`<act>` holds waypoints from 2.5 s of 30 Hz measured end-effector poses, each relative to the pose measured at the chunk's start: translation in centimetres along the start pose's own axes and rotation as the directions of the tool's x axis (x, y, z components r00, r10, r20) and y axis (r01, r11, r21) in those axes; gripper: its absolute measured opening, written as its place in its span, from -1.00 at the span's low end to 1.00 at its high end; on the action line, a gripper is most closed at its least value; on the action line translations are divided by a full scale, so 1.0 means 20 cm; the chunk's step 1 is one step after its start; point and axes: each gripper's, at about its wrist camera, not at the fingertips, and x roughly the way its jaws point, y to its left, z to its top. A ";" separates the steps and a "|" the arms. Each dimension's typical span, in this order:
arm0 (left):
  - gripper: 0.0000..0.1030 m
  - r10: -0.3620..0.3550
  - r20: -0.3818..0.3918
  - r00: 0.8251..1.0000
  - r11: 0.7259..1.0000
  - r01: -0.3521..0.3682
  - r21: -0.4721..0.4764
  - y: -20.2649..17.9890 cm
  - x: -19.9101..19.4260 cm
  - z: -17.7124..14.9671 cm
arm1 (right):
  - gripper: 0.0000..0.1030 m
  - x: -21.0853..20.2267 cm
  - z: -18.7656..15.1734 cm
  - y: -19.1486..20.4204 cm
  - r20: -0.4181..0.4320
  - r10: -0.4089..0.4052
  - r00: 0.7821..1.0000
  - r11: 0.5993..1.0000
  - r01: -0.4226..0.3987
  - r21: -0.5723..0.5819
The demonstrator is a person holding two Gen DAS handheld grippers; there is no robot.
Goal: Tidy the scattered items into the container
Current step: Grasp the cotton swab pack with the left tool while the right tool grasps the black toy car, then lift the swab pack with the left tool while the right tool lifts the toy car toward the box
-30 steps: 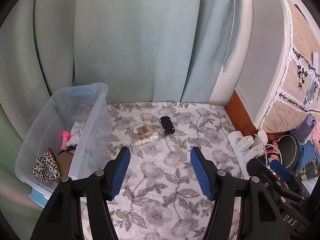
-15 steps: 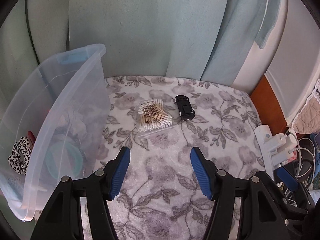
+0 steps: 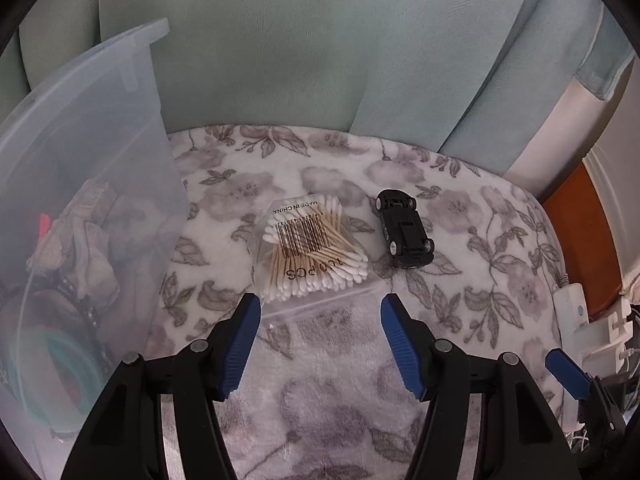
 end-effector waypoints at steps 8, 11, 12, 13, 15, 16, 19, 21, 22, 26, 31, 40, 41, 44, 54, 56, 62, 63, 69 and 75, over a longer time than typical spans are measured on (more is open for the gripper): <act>0.24 -0.010 -0.022 1.000 0.999 0.009 -0.039 0.02 0.17 0.09 | 1.00 0.17 0.10 -0.01 -0.019 -0.009 1.000 1.000 0.009 -0.023; 0.24 -0.007 -0.025 1.000 0.999 0.006 -0.040 0.02 0.22 0.11 | 1.00 0.20 0.14 -0.01 -0.005 -0.022 1.000 0.999 0.022 -0.031; 0.24 -0.011 -0.021 1.000 0.999 0.010 -0.042 0.02 0.23 0.12 | 1.00 0.21 0.15 0.00 -0.001 -0.024 1.000 0.999 0.024 -0.034; 0.24 -0.011 -0.016 1.000 0.999 0.011 -0.042 0.02 0.24 0.12 | 1.00 0.22 0.16 0.00 -0.002 -0.024 1.000 0.999 0.024 -0.038; 0.24 -0.011 -0.007 1.000 0.999 0.010 -0.043 0.02 0.25 0.13 | 1.00 0.25 0.17 0.00 -0.005 -0.028 1.000 0.999 0.027 -0.046; 0.24 -0.007 -0.001 1.000 0.999 0.007 -0.046 0.02 0.25 0.13 | 1.00 0.26 0.18 0.00 -0.005 -0.028 1.000 0.998 0.028 -0.050; 0.22 0.000 0.011 1.000 0.998 0.001 -0.061 0.04 0.26 0.14 | 1.00 0.29 0.20 0.01 0.000 -0.038 0.999 0.997 0.038 -0.062; 0.18 0.007 0.024 1.000 0.997 -0.005 -0.078 0.06 0.26 0.14 | 1.00 0.31 0.21 0.02 0.002 -0.036 0.999 0.997 0.036 -0.073; 0.16 0.016 0.029 0.999 0.996 -0.013 -0.085 0.07 0.26 0.14 | 1.00 0.32 0.22 0.03 0.000 -0.035 0.999 0.996 0.035 -0.077; 0.13 0.041 0.039 0.998 0.994 -0.036 -0.107 0.13 0.26 0.15 | 0.99 0.36 0.25 0.05 -0.004 -0.029 1.000 0.995 0.028 -0.093; 0.13 0.040 0.047 0.998 0.992 -0.034 -0.122 0.18 0.26 0.15 | 0.80 0.42 0.29 0.10 -0.002 0.012 1.000 0.992 -0.012 -0.123; 0.23 0.020 0.048 0.999 0.992 -0.014 -0.124 0.20 0.29 0.17 | 0.37 0.57 0.32 0.13 -0.054 0.085 0.995 0.992 -0.090 -0.087; 0.24 0.022 0.050 0.998 0.992 -0.016 -0.122 0.20 0.30 0.17 | 0.34 0.58 0.32 0.14 -0.057 0.085 0.995 0.992 -0.090 -0.092; 0.25 0.021 0.056 0.998 0.992 -0.014 -0.123 0.20 0.32 0.19 | 0.17 0.61 0.32 0.16 -0.061 0.084 0.995 0.990 -0.090 -0.112; 0.33 0.029 0.072 0.997 0.992 -0.020 -0.128 0.16 0.39 0.25 | -0.31 0.63 0.32 0.16 -0.044 0.054 0.998 0.987 -0.060 -0.149; 0.34 0.036 0.067 0.997 0.992 -0.027 -0.126 0.15 0.39 0.27 | -0.30 0.62 0.32 0.15 -0.049 0.059 0.997 0.988 -0.065 -0.137; 0.39 0.025 0.041 0.999 0.986 -0.018 -0.163 0.11 0.44 0.31 | -0.31 0.58 0.28 0.13 -0.056 0.061 0.997 0.991 -0.067 -0.119; 0.39 0.029 0.035 0.999 0.986 -0.022 -0.168 0.11 0.45 0.32 | -0.31 0.57 0.28 0.12 -0.056 0.062 0.996 0.991 -0.068 -0.111; 0.31 0.073 0.039 0.997 0.986 -0.066 -0.151 0.03 0.47 0.32 | -0.31 0.52 0.23 0.10 -0.058 0.059 0.997 0.995 -0.063 -0.074; 0.21 0.086 0.036 0.996 0.987 -0.080 -0.141 -0.04 0.46 0.31 | -0.31 0.45 0.19 0.06 -0.070 0.057 0.996 0.997 -0.060 -0.048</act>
